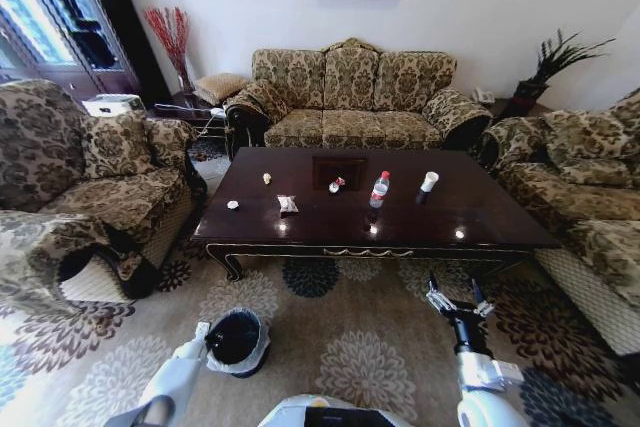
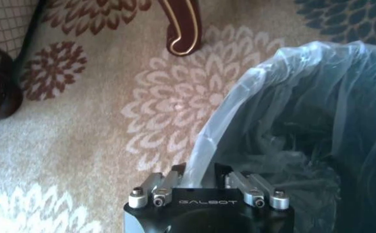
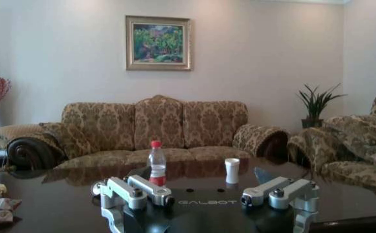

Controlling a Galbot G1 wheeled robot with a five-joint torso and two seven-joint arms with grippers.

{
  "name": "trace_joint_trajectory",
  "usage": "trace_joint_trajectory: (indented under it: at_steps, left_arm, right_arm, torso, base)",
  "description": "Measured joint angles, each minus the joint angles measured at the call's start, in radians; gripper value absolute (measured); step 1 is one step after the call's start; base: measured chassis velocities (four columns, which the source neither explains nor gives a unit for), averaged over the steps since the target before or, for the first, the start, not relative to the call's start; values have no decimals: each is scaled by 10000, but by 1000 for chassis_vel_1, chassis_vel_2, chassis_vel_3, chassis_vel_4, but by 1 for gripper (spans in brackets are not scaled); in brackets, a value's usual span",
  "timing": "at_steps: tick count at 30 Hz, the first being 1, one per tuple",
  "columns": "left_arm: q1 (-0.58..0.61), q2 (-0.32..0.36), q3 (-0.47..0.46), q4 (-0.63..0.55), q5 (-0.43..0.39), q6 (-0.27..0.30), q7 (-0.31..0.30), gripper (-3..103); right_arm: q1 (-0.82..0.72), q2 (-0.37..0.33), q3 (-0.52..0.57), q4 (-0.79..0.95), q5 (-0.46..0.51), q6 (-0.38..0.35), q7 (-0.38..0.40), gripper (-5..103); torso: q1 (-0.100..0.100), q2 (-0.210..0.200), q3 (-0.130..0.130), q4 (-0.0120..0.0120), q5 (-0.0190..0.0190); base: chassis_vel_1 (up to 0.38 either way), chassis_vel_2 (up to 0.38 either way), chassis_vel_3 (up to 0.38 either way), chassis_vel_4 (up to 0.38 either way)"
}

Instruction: Move to the front of the table and place the trash on the table into the trash bin.

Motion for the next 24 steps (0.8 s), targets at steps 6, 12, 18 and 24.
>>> trace_joint_trajectory:
  at_steps: [6, 12, 18, 24]
  left_arm:
    - [-193, -86, -275, 376, 15, -76, 67, 18]
    - [-272, -157, -498, 594, 39, -176, 185, 6]
    - [-287, -251, -808, 796, 60, -213, 340, 6]
    - [28, -254, -858, 334, -537, -209, 678, 4]
  right_arm:
    - [-53, 10, 7, -39, 13, 50, 0, 100]
    - [-165, 19, 86, -38, 53, 115, -1, 100]
    - [-330, 6, 168, 6, 84, 199, -6, 100]
    - [-345, -15, 159, 83, 94, 199, -5, 100]
  torso:
    - [4, 6, 4, -3, -4]
    - [5, 13, 5, -1, 2]
    - [7, 17, 8, 6, 15]
    - [8, 20, 10, 3, 16]
  base:
    - [0, 0, 0, 0]
    - [0, 0, 0, 0]
    - [0, 0, 0, 0]
    - [0, 0, 0, 0]
